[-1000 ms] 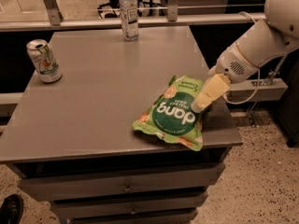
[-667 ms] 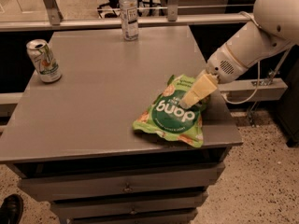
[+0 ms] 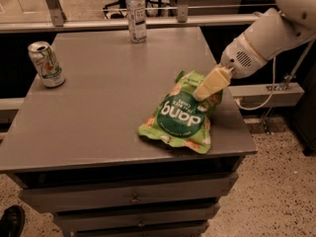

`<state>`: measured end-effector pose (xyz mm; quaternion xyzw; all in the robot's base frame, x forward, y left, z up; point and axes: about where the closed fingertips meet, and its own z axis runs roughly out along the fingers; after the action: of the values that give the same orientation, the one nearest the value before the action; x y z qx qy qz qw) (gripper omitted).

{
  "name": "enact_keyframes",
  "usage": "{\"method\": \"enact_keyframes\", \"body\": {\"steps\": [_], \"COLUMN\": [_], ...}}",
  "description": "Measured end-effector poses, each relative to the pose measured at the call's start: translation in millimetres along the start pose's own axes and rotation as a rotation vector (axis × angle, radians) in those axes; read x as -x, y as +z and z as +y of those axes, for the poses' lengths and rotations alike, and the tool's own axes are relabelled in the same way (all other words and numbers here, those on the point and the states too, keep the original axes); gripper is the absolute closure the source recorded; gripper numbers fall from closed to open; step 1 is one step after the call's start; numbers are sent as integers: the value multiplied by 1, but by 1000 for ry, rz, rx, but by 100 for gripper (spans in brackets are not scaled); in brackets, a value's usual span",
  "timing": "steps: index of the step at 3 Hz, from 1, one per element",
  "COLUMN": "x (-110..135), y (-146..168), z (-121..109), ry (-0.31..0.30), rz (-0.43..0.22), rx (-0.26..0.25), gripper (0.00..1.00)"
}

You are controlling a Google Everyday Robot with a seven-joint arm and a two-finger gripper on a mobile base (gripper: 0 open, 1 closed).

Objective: Move green rice chip bag near 7up can

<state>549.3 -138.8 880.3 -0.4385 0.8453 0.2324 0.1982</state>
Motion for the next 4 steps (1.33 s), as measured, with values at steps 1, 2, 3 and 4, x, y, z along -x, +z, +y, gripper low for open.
{"method": "enact_keyframes", "body": {"steps": [1, 2, 3, 4], "x": [7, 13, 13, 30], "y": [-27, -70, -70, -55], "z": [-4, -6, -6, -2], "ry": [2, 26, 26, 4], "rz": [-24, -50, -50, -104], "rx": [-57, -147, -147, -116], "gripper": [100, 100, 100, 100]}}
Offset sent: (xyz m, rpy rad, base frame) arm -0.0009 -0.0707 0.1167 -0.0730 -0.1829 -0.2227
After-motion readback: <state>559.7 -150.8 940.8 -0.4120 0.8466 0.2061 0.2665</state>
